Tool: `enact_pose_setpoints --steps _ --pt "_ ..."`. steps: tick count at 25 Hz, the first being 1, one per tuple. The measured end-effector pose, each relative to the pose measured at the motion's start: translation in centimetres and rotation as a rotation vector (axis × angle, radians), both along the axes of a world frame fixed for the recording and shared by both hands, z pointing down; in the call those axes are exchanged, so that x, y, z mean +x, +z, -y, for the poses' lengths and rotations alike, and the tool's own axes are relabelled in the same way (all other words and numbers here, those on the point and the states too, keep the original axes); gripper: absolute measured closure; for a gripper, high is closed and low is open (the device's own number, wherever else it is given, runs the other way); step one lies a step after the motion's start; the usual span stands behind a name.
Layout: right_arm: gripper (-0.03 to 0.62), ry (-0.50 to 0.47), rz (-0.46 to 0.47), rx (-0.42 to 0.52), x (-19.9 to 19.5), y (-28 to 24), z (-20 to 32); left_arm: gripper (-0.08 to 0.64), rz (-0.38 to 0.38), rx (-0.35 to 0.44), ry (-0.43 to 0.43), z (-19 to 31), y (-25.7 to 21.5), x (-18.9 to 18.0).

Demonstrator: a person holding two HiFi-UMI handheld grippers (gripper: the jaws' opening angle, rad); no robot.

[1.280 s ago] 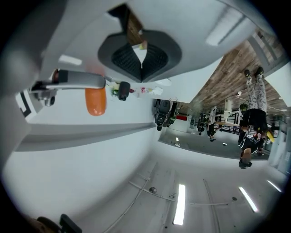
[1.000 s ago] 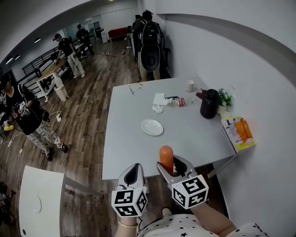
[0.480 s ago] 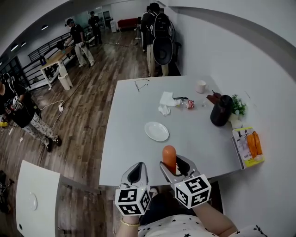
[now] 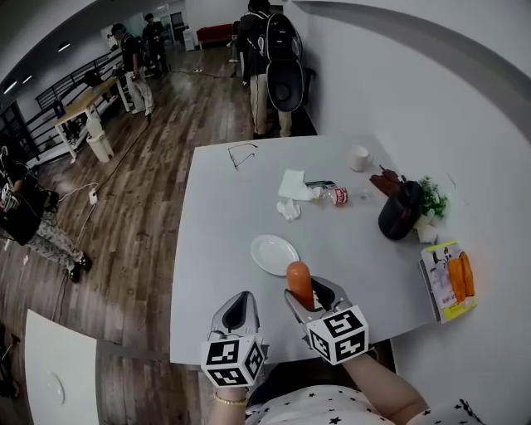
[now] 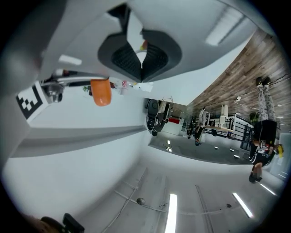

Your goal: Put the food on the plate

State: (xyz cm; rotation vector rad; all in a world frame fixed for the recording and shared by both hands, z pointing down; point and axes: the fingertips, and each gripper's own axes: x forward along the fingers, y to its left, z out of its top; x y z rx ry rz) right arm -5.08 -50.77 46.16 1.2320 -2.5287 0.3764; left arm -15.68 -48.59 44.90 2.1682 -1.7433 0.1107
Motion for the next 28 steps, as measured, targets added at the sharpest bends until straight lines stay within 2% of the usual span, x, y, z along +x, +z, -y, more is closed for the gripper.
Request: enact_pose_setpoints --steps 8,14,19,24,28 --pt "0.374 -0.120 -0.230 -0.121 -2.4 6.6 10.2 0.552 0.003 -0.030 0.040 6.0 1.5 -0.5" --pt "0.374 -0.217 -0.417 -0.279 -4.1 13.5 15.2 0.552 -0.001 -0.079 0.037 8.1 3.3 -1.2" --pt "0.374 -0.260 -0.493 -0.401 -5.9 17.5 17.4 0.552 -0.007 -0.109 0.025 9.0 4.3 -1.9" --pt "0.374 -0.283 -0.572 -0.434 -7.1 19.5 18.8 0.552 -0.008 -0.122 0.019 9.3 4.7 -2.2" --pt "0.374 -0.278 -0.591 -0.457 -7.5 20.2 19.3 0.552 -0.010 -0.122 0.013 9.3 4.7 -2.5"
